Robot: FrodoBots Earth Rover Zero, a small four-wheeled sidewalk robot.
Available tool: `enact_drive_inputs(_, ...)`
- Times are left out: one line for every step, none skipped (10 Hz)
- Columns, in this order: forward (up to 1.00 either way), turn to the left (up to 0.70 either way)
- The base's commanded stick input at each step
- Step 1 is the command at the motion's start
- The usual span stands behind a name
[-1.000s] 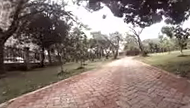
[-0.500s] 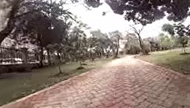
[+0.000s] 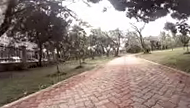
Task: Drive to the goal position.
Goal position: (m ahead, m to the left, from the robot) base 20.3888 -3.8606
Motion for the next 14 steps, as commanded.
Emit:
enact_drive_inputs(0.70, 0.00)
enact_drive_inputs(0.70, -0.35)
enact_drive_inputs(0.70, -0.35)
enact_drive_inputs(0.70, -0.35)
enact_drive_inputs(0.70, -0.35)
enact_drive_inputs(0.70, -0.35)
enact_drive_inputs(0.70, -0.35)
enact_drive_inputs(0.70, -0.20)
enact_drive_inputs(0.70, -0.02)
enact_drive_inputs(0.70, 0.00)
enact_drive_inputs(0.70, 0.00)
enact_drive_inputs(0.70, 0.00)
enact_drive_inputs(0.70, 0.00)
enact_drive_inputs(0.70, 0.00)
